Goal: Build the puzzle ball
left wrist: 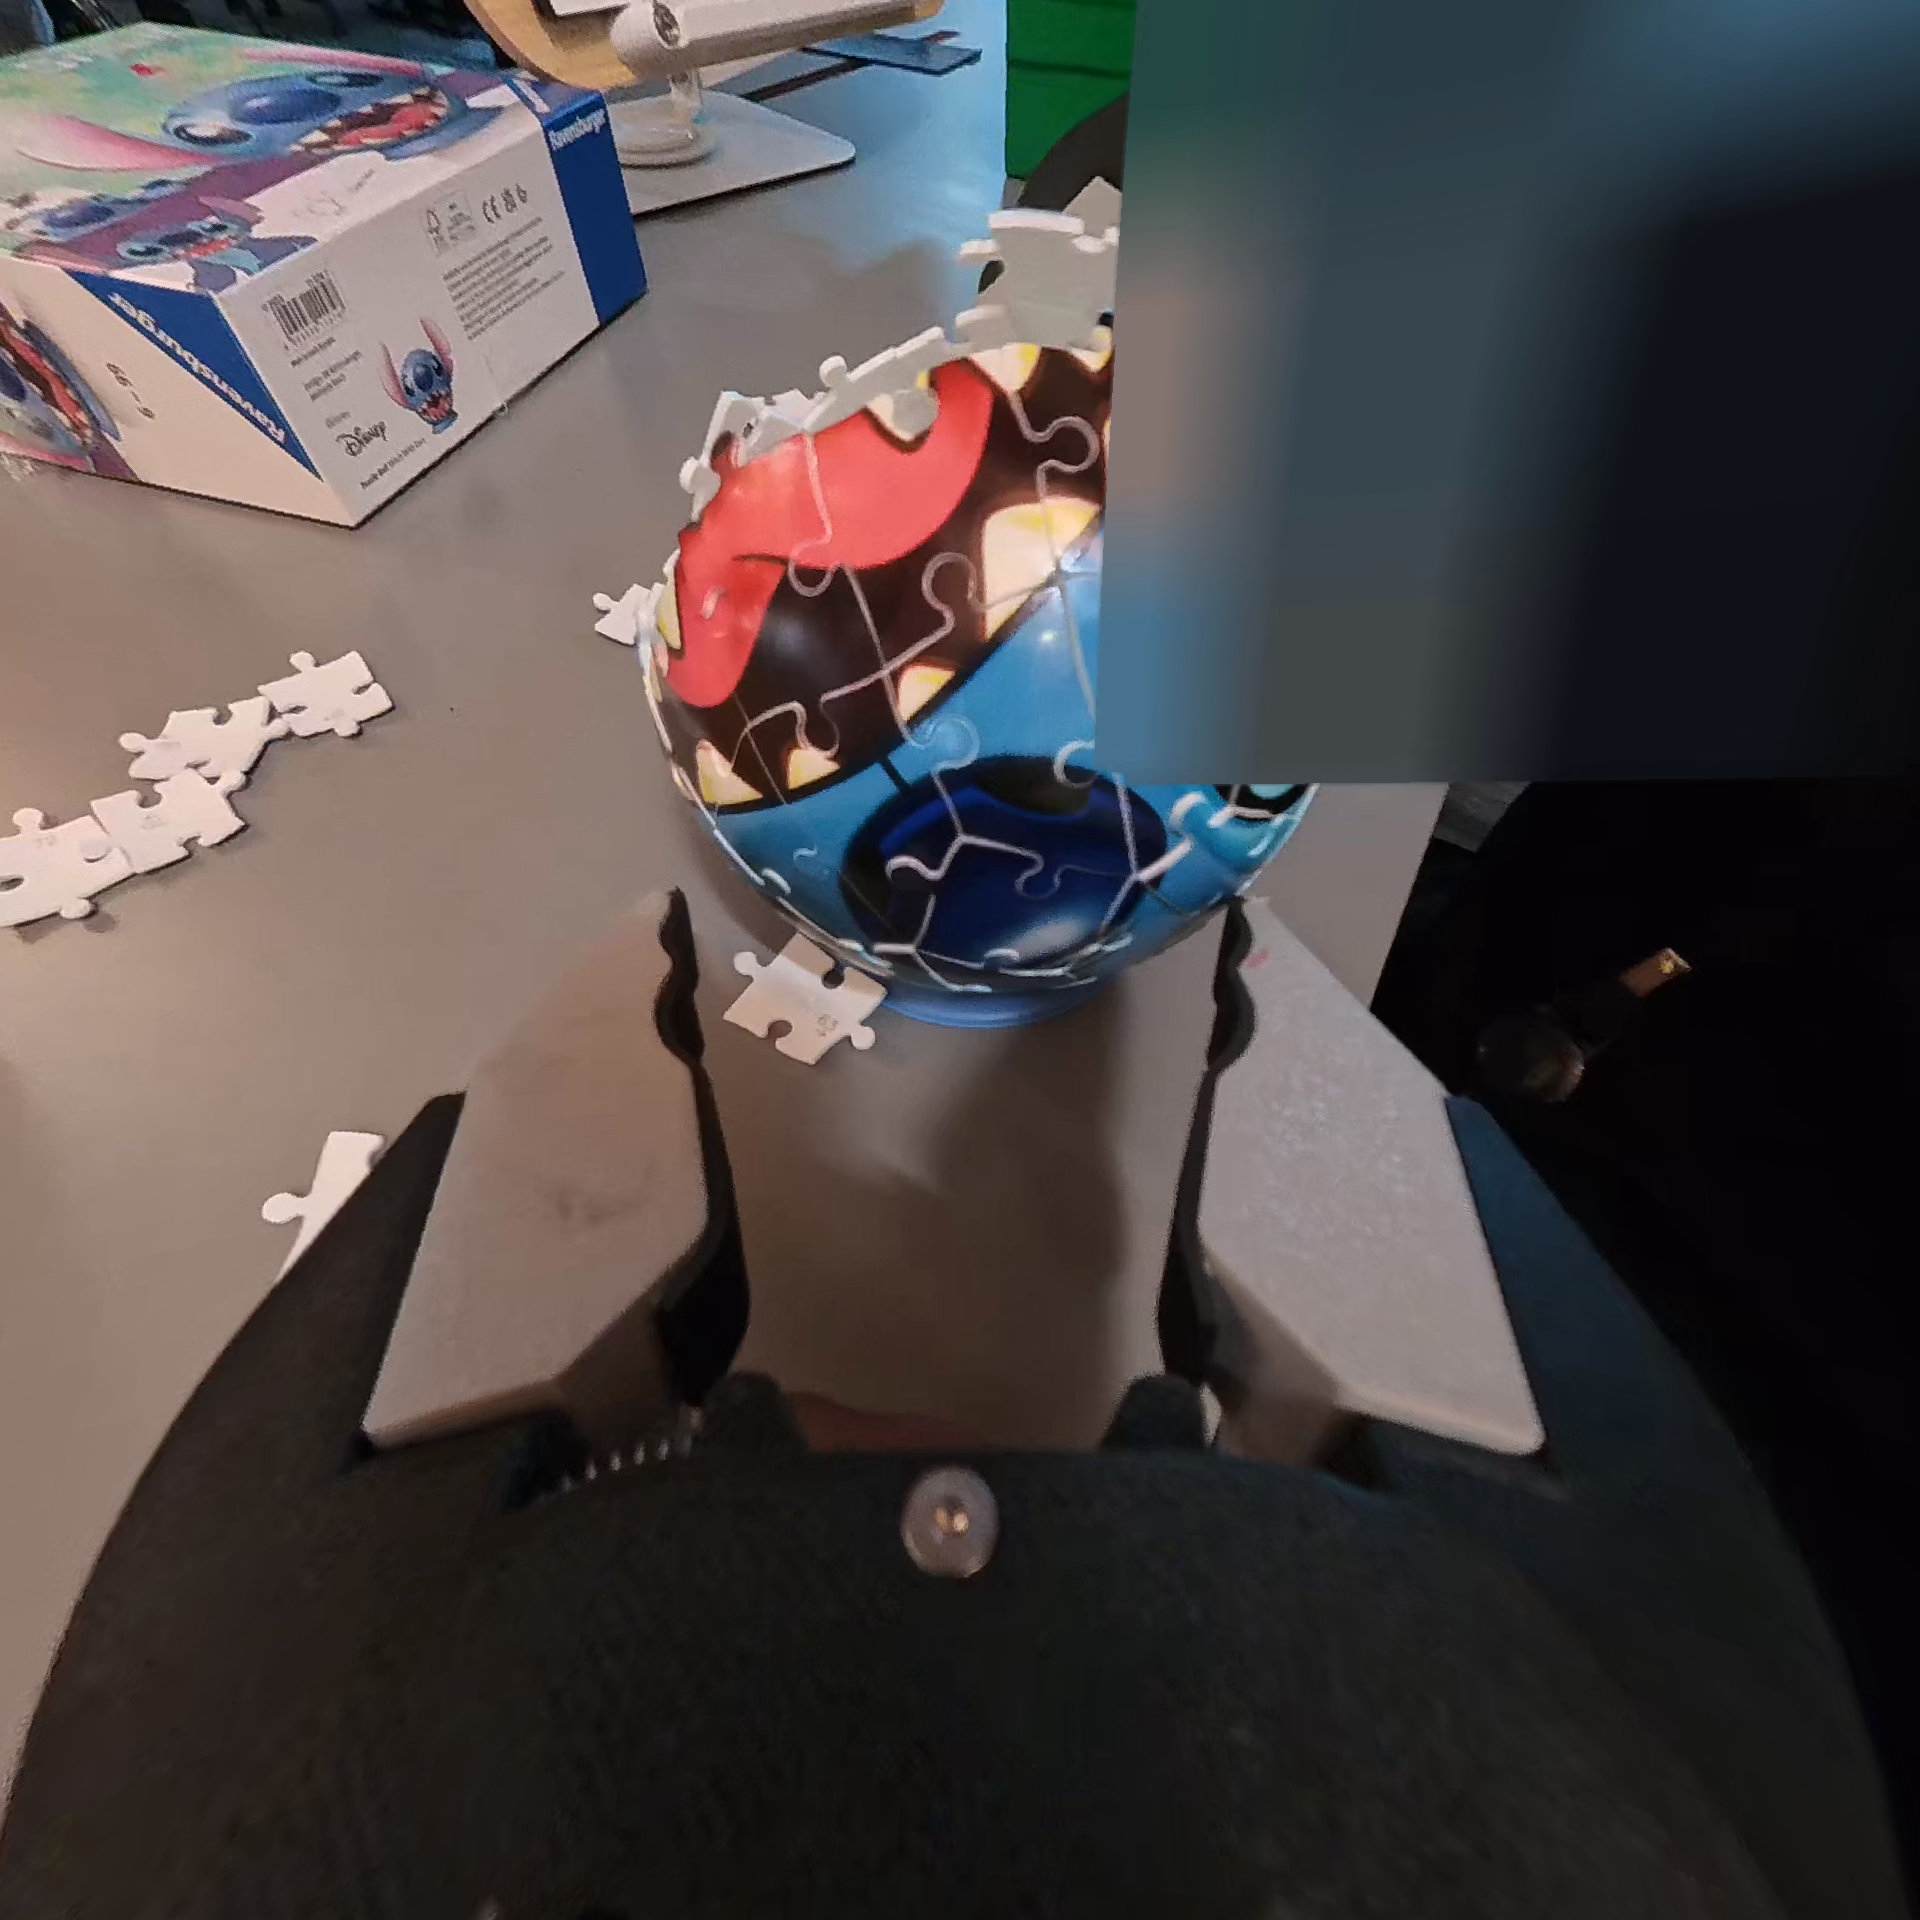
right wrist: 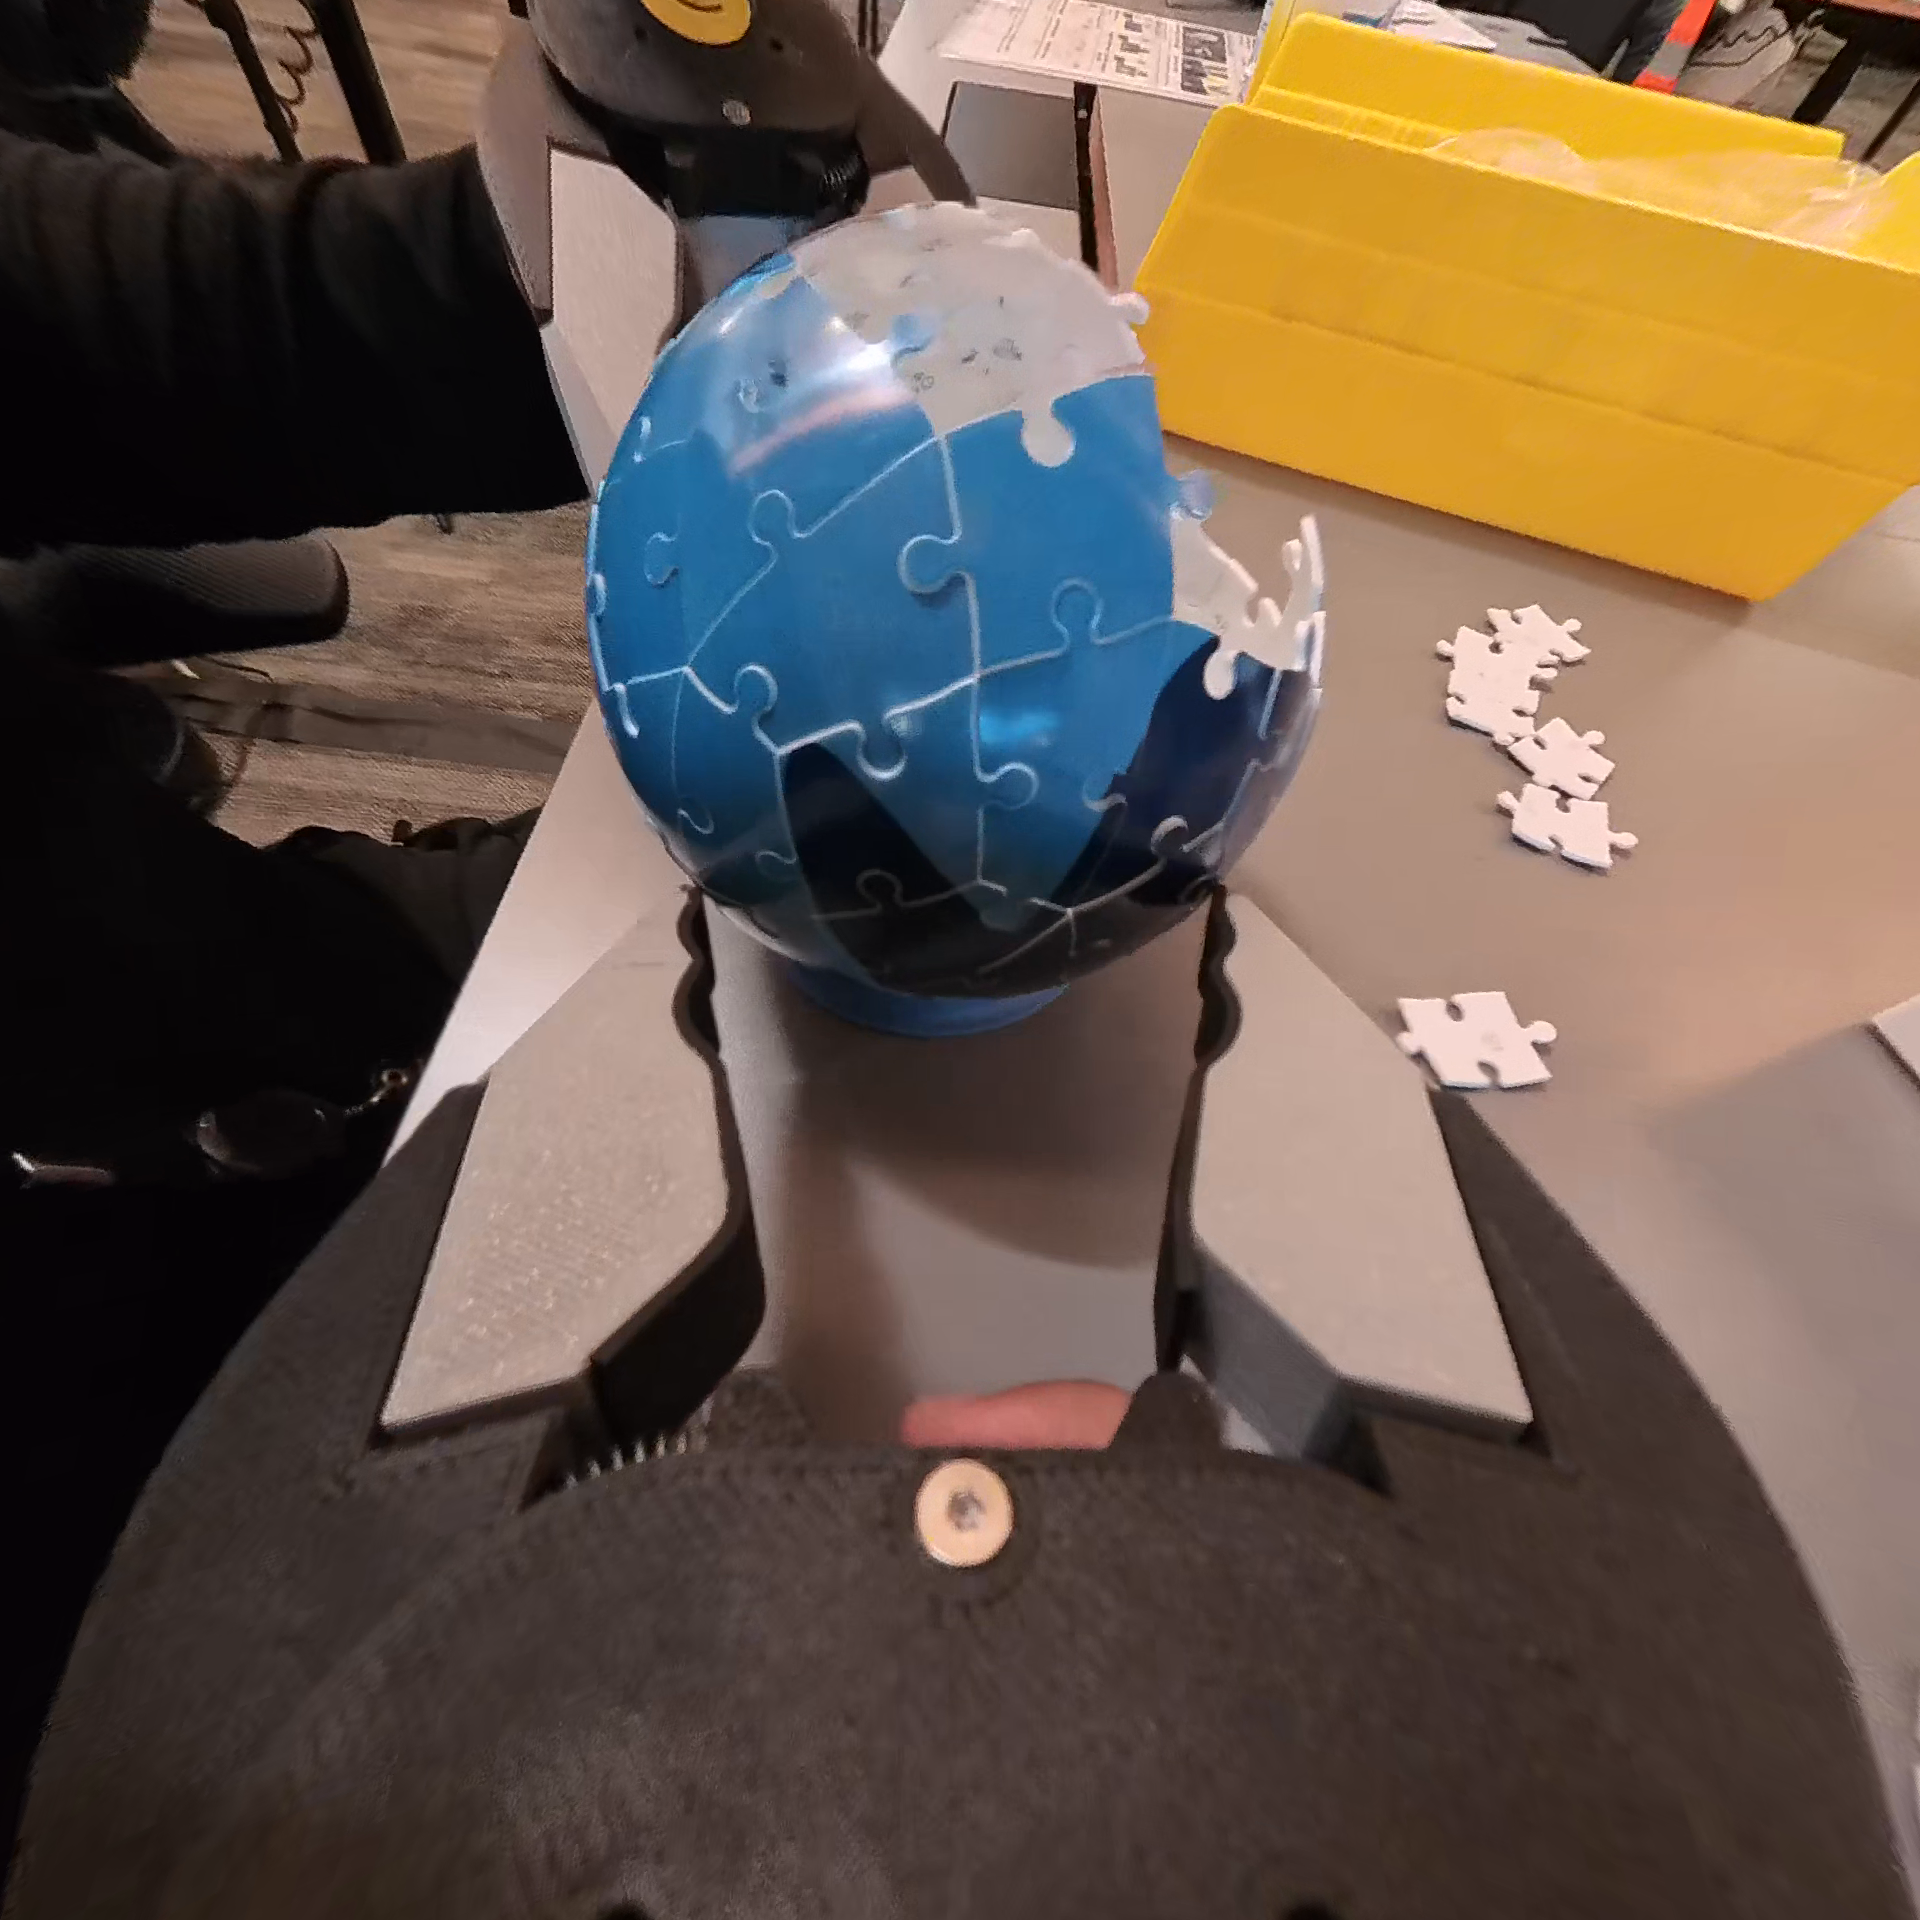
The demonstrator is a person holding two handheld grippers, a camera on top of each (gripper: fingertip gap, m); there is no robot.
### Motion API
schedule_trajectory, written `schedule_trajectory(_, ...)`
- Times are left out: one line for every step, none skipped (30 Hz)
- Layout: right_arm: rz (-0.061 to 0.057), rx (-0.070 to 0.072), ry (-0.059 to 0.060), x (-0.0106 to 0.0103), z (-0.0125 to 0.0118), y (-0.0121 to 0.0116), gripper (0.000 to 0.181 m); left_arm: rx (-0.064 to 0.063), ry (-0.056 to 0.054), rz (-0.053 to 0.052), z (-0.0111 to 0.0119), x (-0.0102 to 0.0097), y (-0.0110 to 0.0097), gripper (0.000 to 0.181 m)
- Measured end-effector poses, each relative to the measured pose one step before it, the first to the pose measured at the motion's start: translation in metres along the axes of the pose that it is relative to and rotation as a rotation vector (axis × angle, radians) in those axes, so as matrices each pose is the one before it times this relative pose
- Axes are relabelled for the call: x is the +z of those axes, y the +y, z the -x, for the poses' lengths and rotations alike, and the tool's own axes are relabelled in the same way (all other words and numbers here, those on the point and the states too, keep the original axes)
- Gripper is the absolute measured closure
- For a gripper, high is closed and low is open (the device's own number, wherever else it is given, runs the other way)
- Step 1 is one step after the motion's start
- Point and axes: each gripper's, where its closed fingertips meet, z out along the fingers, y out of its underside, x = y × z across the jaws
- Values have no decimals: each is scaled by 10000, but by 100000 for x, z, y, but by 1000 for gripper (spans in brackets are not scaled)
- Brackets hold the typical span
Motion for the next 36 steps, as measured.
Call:
schedule_trajectory(3, 59, -28, 19, 5, 2, 89, -64, 91, 57, -42, 63, 56, 83)
schedule_trajectory(6, -11, 13, 6, 1, 1, 89, -68, 73, 45, -15, 44, 50, 83)
schedule_trajectory(3, -31, 28, -1, -7, -1, 89, -61, 57, 37, 1, 35, 46, 84)
schedule_trajectory(2, -15, 22, 4, -1, -4, 89, -45, 44, 23, -3, 19, 29, 84)
schedule_trajectory(1, 6, 10, -1, -9, 1, 89, -26, 16, 1, 9, -3, -2, 84)
schedule_trajectory(1, 7, 7, 7, -1, -14, 89, -2, -9, -10, 13, -6, -7, 84)
schedule_trajectory(2, -3, 11, -10, -13, 7, 89, 8, -15, -1, 12, -4, -9, 84)
schedule_trajectory(1, 2, 10, 0, -13, 1, 89, -3, -17, -2, 22, 1, -3, 84)
schedule_trajectory(2, 13, 8, 0, -25, 5, 89, -9, -32, -5, 46, -2, -5, 84)
schedule_trajectory(0, 20, 8, -5, -38, 7, 89, 3, -31, -8, 32, -13, -12, 84)
schedule_trajectory(-4, 15, 2, 5, -14, -4, 89, 23, -14, -9, -7, -1, -16, 84)
schedule_trajectory(-4, 1, -3, -13, -1, -8, 89, 31, -17, -15, -10, -11, -17, 84)
schedule_trajectory(1, -1, 0, -1, -1, 1, 89, 25, -14, -7, -12, -10, -10, 85)
schedule_trajectory(2, 7, -4, 4, -3, 2, 89, 18, -9, -8, -17, -2, -15, 85)
schedule_trajectory(-2, 8, -4, -6, -6, 3, 89, 6, -2, -8, 2, -1, -7, 85)
schedule_trajectory(-1, 5, 0, 1, 3, -2, 89, -19, 11, 2, 7, -9, -7, 85)
schedule_trajectory(-1, 2, 8, 1, -10, -1, 89, -32, -2, -1, 38, -7, -2, 85)
schedule_trajectory(-2, -4, 12, 1, -20, -2, 89, -5, -52, -27, 68, -31, -25, 84)
schedule_trajectory(-11, -23, 12, -2, -7, -14, 89, 71, -84, -97, 28, -105, -122, 83)
schedule_trajectory(-25, -56, 7, -15, 7, -37, 89, 145, -83, -221, -68, -230, -261, 84)
schedule_trajectory(-25, -83, -9, -8, 20, -31, 89, 172, -37, -308, -165, -324, -362, 84)
schedule_trajectory(-9, -75, -22, -5, 27, -13, 89, 122, 32, -337, -274, -341, -402, 85)
schedule_trajectory(-19, -49, -32, 0, 28, -23, 87, 46, 70, -299, -298, -284, -359, 85)
schedule_trajectory(-61, -36, -57, -22, 46, -88, 86, -6, 12, -188, -171, -164, -230, 85)
schedule_trajectory(-63, -12, -77, -28, 66, -73, 84, -6, -63, -70, -48, -40, -90, 84)
schedule_trajectory(-49, 49, -84, -35, 38, -57, 82, 31, -104, 23, -12, 47, 27, 82)
schedule_trajectory(-73, 105, -102, -78, 29, -80, 82, 96, -117, 59, -42, 126, 55, 82)
schedule_trajectory(-119, 138, -136, -135, 56, -118, 82, 123, -129, 54, -44, 172, 20, 81)
schedule_trajectory(-131, 164, -158, -154, 62, -139, 82, 118, -103, 73, -78, 203, 48, 80)
schedule_trajectory(-130, 158, -153, -173, 50, -139, 82, 116, -99, 133, -70, 220, 128, 80)
schedule_trajectory(-109, 130, -119, -142, 8, -115, 83, 103, -132, 213, 37, 234, 241, 80)
schedule_trajectory(-72, 96, -56, -105, -32, -72, 84, 60, -166, 264, 139, 260, 314, 81)
schedule_trajectory(-53, 55, -2, -71, -71, -55, 88, 55, -72, 233, 26, 240, 277, 81)
schedule_trajectory(-52, 5, 6, -46, -6, -65, 90, 51, -64, 164, 33, 178, 197, 81)
schedule_trajectory(-35, -33, 4, -27, 22, -42, 91, 1, -49, 93, 53, 103, 111, 81)
schedule_trajectory(-16, -43, 7, -19, 33, -24, 91, -61, 6, 45, 59, 54, 58, 82)
